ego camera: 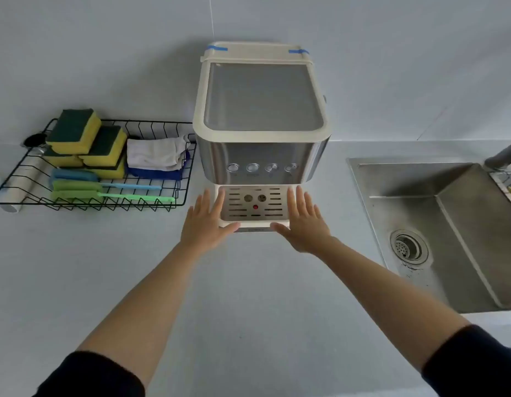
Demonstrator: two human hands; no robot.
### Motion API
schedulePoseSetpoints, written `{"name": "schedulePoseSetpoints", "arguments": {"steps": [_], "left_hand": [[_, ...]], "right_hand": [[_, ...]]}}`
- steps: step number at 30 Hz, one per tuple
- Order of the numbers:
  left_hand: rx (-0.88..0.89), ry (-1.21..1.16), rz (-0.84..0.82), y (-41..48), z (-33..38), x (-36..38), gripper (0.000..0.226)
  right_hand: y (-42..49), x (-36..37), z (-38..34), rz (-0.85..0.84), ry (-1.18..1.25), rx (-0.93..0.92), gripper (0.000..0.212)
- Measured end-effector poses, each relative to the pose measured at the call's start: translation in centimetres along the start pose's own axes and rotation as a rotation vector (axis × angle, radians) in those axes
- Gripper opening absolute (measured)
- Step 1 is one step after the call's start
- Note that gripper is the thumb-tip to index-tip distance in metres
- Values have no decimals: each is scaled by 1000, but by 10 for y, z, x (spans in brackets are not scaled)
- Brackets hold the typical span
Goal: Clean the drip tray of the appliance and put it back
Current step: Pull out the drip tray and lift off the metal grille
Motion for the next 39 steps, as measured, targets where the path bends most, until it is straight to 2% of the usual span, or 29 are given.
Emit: {"name": "schedulePoseSetpoints", "arguments": {"steps": [8,13,20,26,31,39], "left_hand": [[6,-100,-79,23,4,14,103],[-17,-198,-159,31,8,24,110],[3,-306,-145,30,12,22,107],[-29,-308,-117,26,16,17,105],[-65,-272,-144,12,14,19,104],[-44,-209,-152,-36,6,23,103]], "right_hand": [[37,13,16,-38,233,32,106],[45,22,20,2,408,62,100],[47,23,20,99,469,65,86],[45,19,17,115,461,67,90],[32,23,13,78,457,90,101],[-17,28,-10,171,491,44,94]]}}
Point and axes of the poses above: each hand's wrist, its own y-axis towards the middle knuckle, its own x-axis out of the palm, z = x × y, the point moved 6 cm from there along y, towards the middle knuckle, and after that the axes turned 14 degrees about -x, right-handed, at the moved point
